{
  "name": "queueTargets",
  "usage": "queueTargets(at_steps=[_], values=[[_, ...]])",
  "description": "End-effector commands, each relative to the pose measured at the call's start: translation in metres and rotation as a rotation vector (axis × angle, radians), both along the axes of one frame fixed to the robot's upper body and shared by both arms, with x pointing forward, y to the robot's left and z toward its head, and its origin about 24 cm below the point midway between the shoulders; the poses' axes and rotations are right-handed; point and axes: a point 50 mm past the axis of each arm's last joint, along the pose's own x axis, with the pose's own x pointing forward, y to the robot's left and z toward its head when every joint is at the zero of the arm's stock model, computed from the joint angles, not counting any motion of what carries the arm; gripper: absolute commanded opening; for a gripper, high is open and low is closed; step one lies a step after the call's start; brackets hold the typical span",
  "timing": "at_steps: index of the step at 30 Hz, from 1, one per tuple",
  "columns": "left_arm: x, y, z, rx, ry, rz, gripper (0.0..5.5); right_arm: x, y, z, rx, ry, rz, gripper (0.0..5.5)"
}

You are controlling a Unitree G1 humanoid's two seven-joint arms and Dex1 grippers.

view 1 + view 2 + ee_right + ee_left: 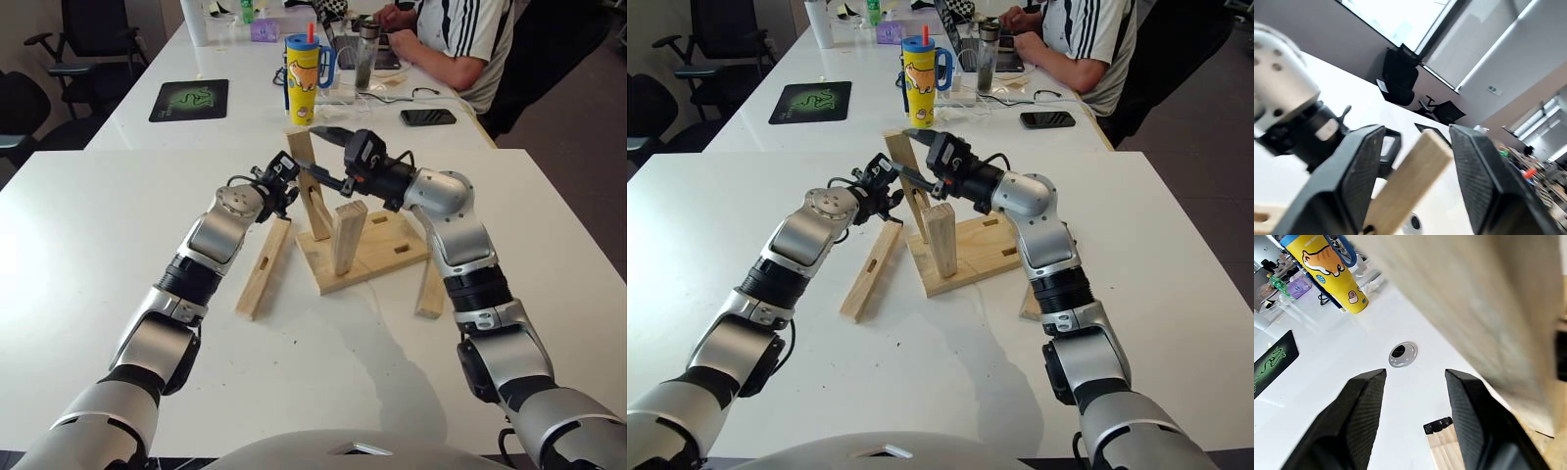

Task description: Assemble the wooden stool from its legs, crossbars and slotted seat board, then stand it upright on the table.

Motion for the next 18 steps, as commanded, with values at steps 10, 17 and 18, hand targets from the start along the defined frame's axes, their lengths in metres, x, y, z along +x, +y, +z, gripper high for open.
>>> queueTargets(at_steps=[10,17,18], values=[[-0.075,0.057,-0.007,-0.035,0.118,-0.003,2.24,0.018,-0.092,-0.048,-0.307,0.111,-0.362,2.45],[-0.125,0.053,-0.002,0.07,0.265,-0.362,2.24,-0.027,-0.064,-0.076,-0.335,0.254,-0.1,2.45],[-0.129,0.055,-0.003,0.092,0.292,-0.403,2.24,-0.033,-0.06,-0.076,-0.324,0.273,-0.072,2.45]])
